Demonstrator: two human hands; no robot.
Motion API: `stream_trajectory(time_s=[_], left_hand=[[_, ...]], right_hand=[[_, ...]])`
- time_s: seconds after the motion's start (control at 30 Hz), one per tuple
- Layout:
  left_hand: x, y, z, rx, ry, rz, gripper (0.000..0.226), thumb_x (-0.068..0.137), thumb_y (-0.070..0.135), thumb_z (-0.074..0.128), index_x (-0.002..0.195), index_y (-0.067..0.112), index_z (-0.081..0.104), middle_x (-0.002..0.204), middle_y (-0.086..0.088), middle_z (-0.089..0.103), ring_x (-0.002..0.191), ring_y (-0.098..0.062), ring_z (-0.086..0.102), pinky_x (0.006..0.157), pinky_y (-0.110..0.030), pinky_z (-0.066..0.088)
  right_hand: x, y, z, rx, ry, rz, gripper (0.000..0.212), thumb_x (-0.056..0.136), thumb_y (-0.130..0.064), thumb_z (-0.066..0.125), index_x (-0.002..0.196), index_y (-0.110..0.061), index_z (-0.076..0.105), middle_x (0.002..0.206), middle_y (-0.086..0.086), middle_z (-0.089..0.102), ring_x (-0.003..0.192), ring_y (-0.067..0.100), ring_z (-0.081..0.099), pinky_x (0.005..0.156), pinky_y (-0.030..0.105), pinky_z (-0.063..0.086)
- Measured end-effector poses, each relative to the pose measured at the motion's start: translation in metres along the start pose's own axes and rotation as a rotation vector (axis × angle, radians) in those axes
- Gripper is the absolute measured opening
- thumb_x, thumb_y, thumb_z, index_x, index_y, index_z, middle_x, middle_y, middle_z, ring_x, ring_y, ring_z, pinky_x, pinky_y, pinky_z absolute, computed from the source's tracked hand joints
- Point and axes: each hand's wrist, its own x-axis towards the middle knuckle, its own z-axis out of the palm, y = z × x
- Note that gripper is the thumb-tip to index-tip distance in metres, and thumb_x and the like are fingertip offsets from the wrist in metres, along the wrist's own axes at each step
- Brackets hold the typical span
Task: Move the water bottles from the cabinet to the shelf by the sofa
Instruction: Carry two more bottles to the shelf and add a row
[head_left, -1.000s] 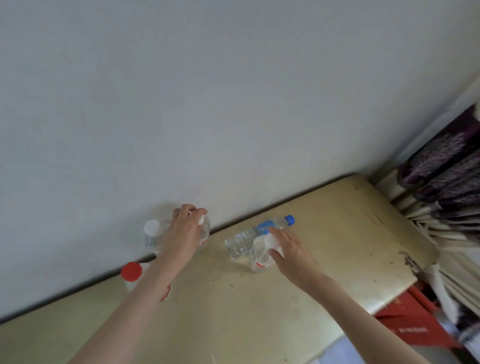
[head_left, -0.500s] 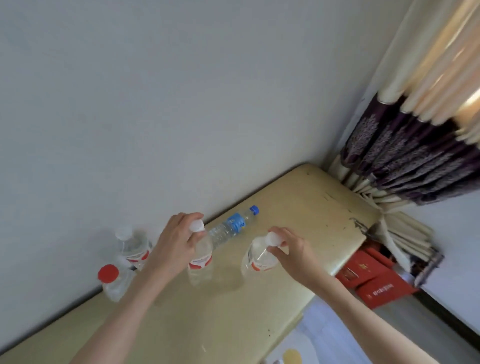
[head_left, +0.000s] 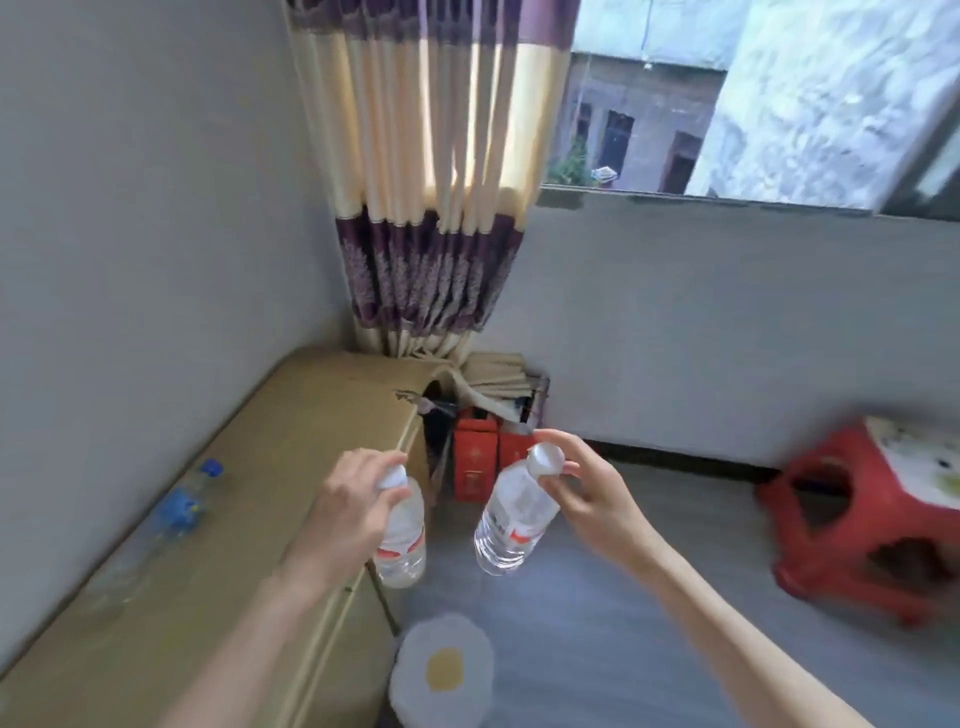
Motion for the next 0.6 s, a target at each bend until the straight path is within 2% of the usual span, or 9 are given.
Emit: stream_trajectory(time_s=[0.1, 0.17, 0.27, 0.43, 0.6], left_hand=[[0.004, 0.072, 0.054, -0.062, -0.105, 0.169, 0.031, 0.076, 0.021, 0.058, 0.104, 0.007, 0.063, 0.095, 0.000, 0.057, 0.088, -0.008, 0.048, 0.080, -0.013, 0.031], [0.006, 0.119, 0.094, -0.104, -0.199, 0.273, 0.027, 0.078, 0.014, 0.067, 0.105, 0.009, 0.063, 0.098, -0.003, 0.060, 0.091, -0.011, 0.052, 0.084, -0.018, 0.035], [0.008, 0.194, 0.152, -0.161, -0.319, 0.439, 0.029, 0.076, 0.008, 0.070, 0.104, 0.012, 0.063, 0.100, 0.000, 0.061, 0.087, -0.008, 0.052, 0.083, -0.022, 0.040], [-0.002, 0.335, 0.238, -0.297, -0.485, 0.670, 0.028, 0.080, 0.011, 0.066, 0.107, 0.016, 0.062, 0.098, 0.009, 0.054, 0.085, -0.011, 0.049, 0.083, -0.021, 0.037], [-0.034, 0.471, 0.325, -0.446, -0.578, 0.863, 0.032, 0.083, 0.008, 0.062, 0.113, 0.019, 0.060, 0.101, 0.010, 0.055, 0.092, -0.011, 0.046, 0.084, -0.026, 0.039]], right_hand=[[-0.064, 0.021, -0.072, 0.007, 0.192, 0.100, 0.036, 0.086, -0.010, 0.059, 0.117, -0.027, 0.050, 0.113, -0.006, 0.059, 0.103, 0.013, 0.057, 0.093, 0.023, 0.043], [-0.110, 0.034, -0.119, 0.000, 0.333, 0.165, 0.034, 0.086, -0.014, 0.060, 0.118, -0.023, 0.051, 0.113, -0.008, 0.059, 0.103, 0.010, 0.057, 0.094, 0.023, 0.043], [-0.178, 0.050, -0.186, -0.032, 0.555, 0.270, 0.033, 0.085, -0.012, 0.062, 0.117, -0.019, 0.054, 0.114, -0.002, 0.061, 0.104, 0.014, 0.058, 0.095, 0.027, 0.044], [-0.293, 0.065, -0.278, -0.083, 0.841, 0.422, 0.035, 0.086, -0.013, 0.060, 0.119, -0.022, 0.054, 0.116, -0.002, 0.060, 0.106, 0.009, 0.056, 0.089, 0.009, 0.040], [-0.394, 0.085, -0.364, -0.172, 1.074, 0.531, 0.035, 0.089, -0.004, 0.052, 0.119, -0.020, 0.053, 0.114, 0.000, 0.061, 0.105, 0.013, 0.055, 0.086, 0.005, 0.038]])
